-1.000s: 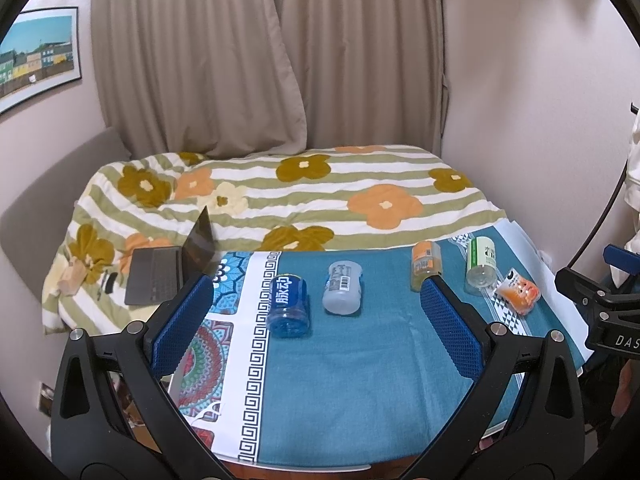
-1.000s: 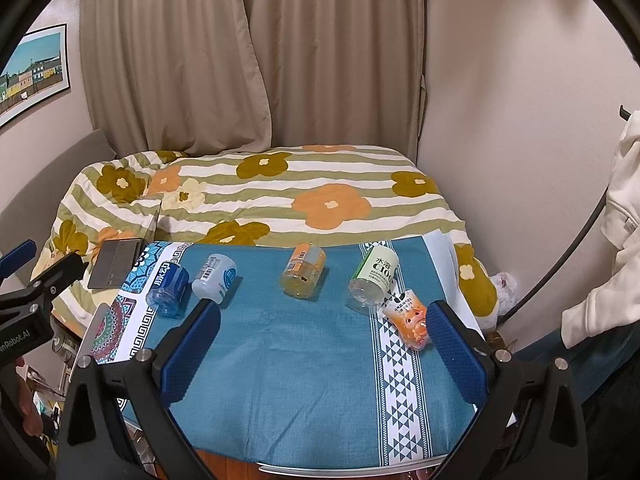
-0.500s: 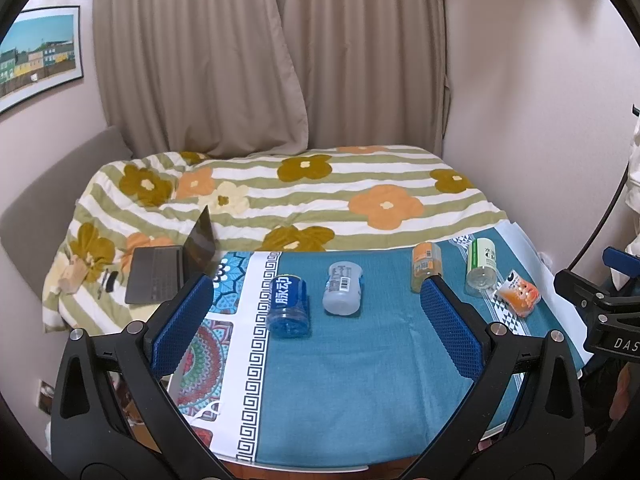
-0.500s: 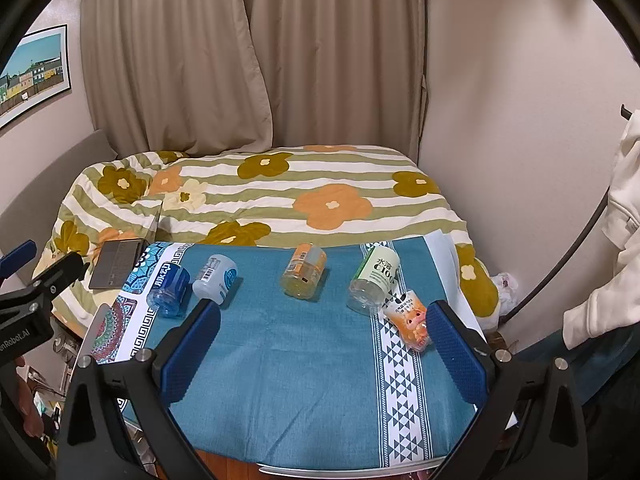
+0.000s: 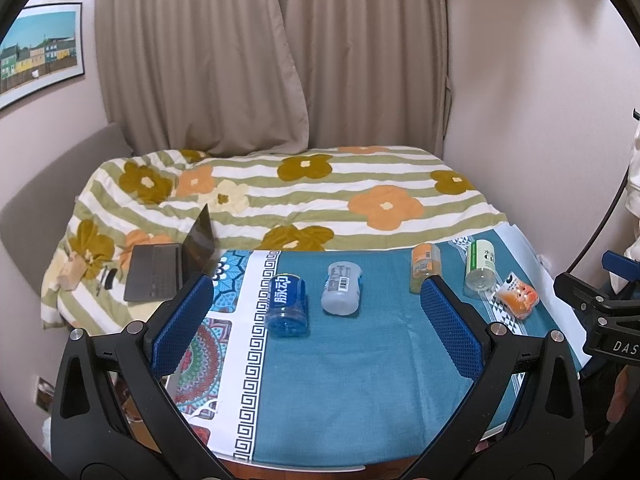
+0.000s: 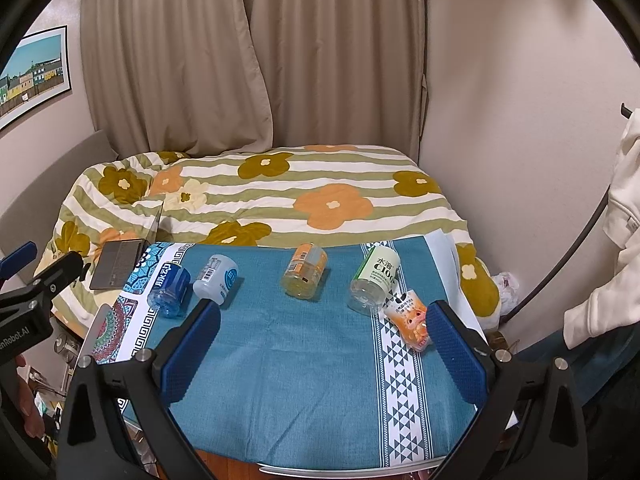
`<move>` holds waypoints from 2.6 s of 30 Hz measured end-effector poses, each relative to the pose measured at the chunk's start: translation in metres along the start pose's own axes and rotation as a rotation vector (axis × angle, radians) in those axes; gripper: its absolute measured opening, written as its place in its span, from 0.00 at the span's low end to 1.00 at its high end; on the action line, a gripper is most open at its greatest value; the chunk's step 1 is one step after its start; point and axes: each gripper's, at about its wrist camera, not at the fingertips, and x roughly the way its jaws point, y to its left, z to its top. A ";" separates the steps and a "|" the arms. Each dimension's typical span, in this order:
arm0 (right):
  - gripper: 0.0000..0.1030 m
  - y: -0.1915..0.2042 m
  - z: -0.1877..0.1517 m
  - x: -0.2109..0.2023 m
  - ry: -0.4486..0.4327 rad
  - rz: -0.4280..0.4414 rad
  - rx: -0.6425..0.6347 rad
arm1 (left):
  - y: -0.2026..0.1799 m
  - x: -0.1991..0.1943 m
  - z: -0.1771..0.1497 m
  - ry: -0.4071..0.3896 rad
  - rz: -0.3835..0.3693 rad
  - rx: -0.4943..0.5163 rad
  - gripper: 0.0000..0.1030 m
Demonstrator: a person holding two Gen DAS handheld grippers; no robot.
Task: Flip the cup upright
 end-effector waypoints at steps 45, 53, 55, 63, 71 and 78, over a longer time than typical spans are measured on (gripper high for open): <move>1.00 -0.048 -0.015 0.021 0.096 -0.010 0.010 | 0.011 0.032 -0.021 0.116 -0.041 0.017 1.00; 1.00 -0.092 -0.015 0.096 0.234 0.048 -0.122 | -0.002 0.063 -0.029 0.190 -0.001 -0.019 1.00; 1.00 -0.102 -0.016 0.118 0.280 0.064 -0.154 | -0.009 0.073 -0.030 0.210 0.010 -0.018 1.00; 0.99 -0.134 -0.018 0.194 0.445 0.100 -0.257 | -0.036 0.115 -0.036 0.298 0.053 -0.052 1.00; 0.84 -0.139 -0.024 0.248 0.576 0.142 -0.381 | -0.056 0.147 -0.031 0.352 0.084 -0.074 1.00; 0.79 -0.144 -0.027 0.270 0.651 0.163 -0.420 | -0.062 0.162 -0.029 0.378 0.098 -0.091 1.00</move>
